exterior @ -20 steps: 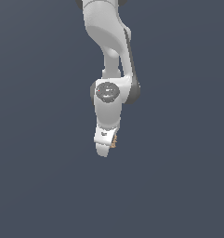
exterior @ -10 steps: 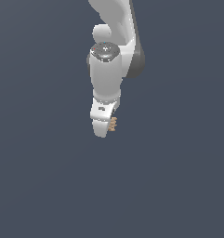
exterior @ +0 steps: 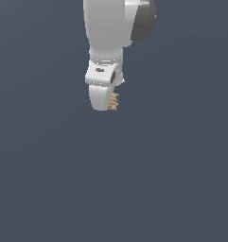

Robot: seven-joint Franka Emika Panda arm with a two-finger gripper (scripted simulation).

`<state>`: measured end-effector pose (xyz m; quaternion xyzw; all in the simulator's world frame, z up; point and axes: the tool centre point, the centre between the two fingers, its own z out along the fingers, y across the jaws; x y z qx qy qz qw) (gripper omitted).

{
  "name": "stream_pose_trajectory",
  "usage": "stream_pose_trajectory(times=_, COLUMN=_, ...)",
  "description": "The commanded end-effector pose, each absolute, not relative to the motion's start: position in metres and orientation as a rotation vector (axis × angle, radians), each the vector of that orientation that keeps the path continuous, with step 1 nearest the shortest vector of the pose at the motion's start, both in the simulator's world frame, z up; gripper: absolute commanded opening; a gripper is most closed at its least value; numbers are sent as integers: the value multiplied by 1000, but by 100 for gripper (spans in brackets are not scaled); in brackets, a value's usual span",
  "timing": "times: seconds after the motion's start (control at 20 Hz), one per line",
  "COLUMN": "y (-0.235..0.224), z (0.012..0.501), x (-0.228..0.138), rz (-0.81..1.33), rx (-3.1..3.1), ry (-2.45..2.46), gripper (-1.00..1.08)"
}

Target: Pick up the object and move it to a goal position.

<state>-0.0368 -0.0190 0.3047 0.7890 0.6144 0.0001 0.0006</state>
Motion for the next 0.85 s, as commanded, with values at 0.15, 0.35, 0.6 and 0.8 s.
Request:
stream_pose_trajectory(times=0.15, y=-21, z=352, x=-51, rz=1, rx=2479, ry=1931, gripper=-100)
stream_pose_trajectory(times=0.35, y=-22, z=377, x=-57, rz=1, rx=2480, ry=1930, gripper=-100)
stream_pose_trajectory(times=0.6, y=-24, z=394, x=-61, rz=1, rx=2480, ry=1929, gripper=-100)
stream_pose_trajectory(times=0.8, y=-25, z=398, x=-61, rz=0, rx=2481, ry=1928, gripper=-100)
